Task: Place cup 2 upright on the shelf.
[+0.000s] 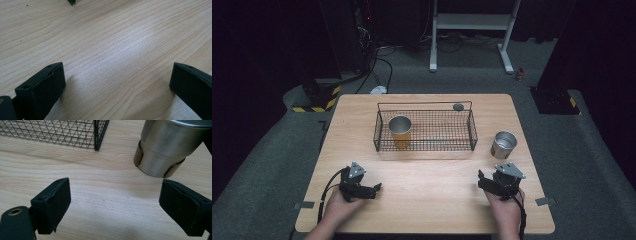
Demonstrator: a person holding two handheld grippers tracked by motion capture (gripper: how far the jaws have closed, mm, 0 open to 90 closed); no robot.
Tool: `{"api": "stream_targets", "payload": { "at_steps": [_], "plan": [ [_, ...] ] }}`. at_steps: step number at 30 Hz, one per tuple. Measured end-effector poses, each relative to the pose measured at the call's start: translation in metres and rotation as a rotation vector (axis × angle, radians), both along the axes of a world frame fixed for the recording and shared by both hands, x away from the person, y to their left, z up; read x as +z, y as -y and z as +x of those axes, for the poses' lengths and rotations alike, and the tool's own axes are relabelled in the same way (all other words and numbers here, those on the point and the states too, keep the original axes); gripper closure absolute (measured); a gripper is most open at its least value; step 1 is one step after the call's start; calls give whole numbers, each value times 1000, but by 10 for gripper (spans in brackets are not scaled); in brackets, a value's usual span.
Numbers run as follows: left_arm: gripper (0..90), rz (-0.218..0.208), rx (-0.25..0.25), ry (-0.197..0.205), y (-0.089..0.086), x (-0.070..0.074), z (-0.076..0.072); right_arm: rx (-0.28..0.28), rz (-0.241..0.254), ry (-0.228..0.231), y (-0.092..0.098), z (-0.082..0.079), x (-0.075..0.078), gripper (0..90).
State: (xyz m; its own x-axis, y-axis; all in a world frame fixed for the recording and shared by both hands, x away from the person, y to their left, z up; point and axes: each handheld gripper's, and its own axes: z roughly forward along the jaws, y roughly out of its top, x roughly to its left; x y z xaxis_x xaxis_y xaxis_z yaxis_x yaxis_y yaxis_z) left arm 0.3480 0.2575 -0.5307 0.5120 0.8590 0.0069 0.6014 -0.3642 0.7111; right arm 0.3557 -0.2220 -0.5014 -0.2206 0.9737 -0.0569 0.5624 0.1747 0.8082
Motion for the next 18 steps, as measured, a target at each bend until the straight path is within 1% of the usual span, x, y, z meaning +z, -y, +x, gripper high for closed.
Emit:
{"api": "stream_targets", "payload": {
  "at_steps": [1,5,7,10,11,13,15,17,18],
  "plan": [
    [7,0,0,0,0,0,0,-1,-7,-4,1,2,1,104],
    [8,-1,0,1,0,0,0,-16,2,-10,3,4,2,105],
    [9,0,0,-1,0,0,0,-37,1,5,6,7,4,114],
    [9,-1,0,1,0,0,0,-54,4,-3,8,10,3,117],
    [9,-1,0,1,0,0,0,-67,8,-8,8,12,3,119],
    [9,0,-1,1,0,0,0,-71,21,-14,9,15,3,120],
    [9,0,-1,-1,0,0,0,-70,32,-5,10,16,3,120],
    [9,0,0,-1,0,0,0,-84,32,4,12,18,3,120],
    [9,1,0,0,0,0,0,-89,31,1,13,19,3,120]
  ]
}}
